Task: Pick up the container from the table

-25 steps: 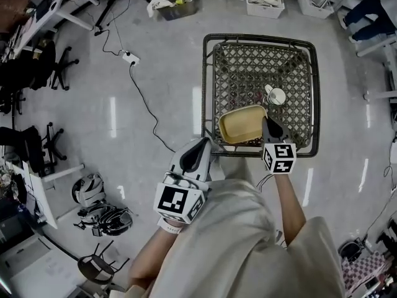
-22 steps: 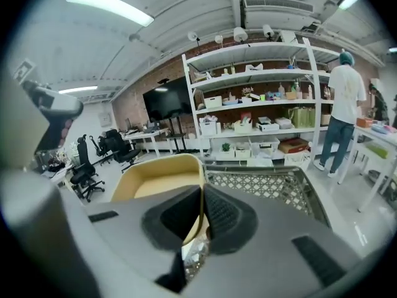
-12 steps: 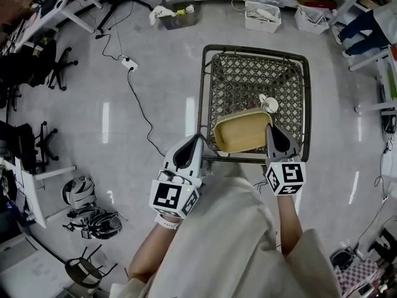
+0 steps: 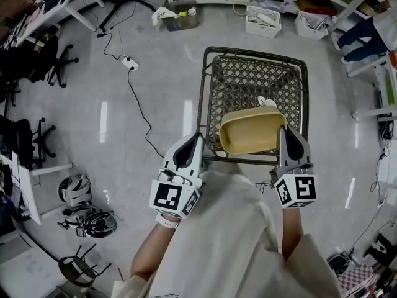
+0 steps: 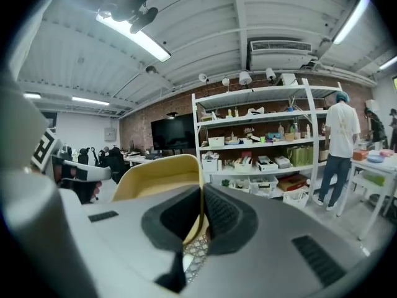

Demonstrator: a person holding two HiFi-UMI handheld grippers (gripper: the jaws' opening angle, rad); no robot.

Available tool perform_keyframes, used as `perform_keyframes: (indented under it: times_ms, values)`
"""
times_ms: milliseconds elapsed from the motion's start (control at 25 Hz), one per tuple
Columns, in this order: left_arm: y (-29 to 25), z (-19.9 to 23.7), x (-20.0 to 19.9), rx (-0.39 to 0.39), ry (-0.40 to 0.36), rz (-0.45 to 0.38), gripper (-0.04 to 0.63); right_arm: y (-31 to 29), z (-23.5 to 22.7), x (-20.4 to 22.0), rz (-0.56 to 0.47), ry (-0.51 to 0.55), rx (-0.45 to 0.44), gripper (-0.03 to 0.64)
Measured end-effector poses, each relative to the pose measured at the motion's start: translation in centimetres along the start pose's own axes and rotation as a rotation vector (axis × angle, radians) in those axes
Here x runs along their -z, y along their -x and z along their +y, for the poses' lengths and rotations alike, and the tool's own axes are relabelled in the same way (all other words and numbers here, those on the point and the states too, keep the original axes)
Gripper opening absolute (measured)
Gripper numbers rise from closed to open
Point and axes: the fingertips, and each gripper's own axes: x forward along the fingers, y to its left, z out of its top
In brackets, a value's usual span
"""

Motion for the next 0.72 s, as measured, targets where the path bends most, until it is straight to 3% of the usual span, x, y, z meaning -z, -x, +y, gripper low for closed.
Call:
perform_keyframes:
  times_ms: [320, 720]
  values:
    - [0.1, 0.2, 0.0, -0.014, 0.001, -0.006, 0.023, 0.4, -0.3, 1.5, 0.002, -0.099, 0.044, 0.028]
    - [0.0, 0.2, 0.1, -0.009, -0.003, -0.002, 0.023, 0.0, 0.1, 1.0, -0.006, -0.044, 0.033, 0.028]
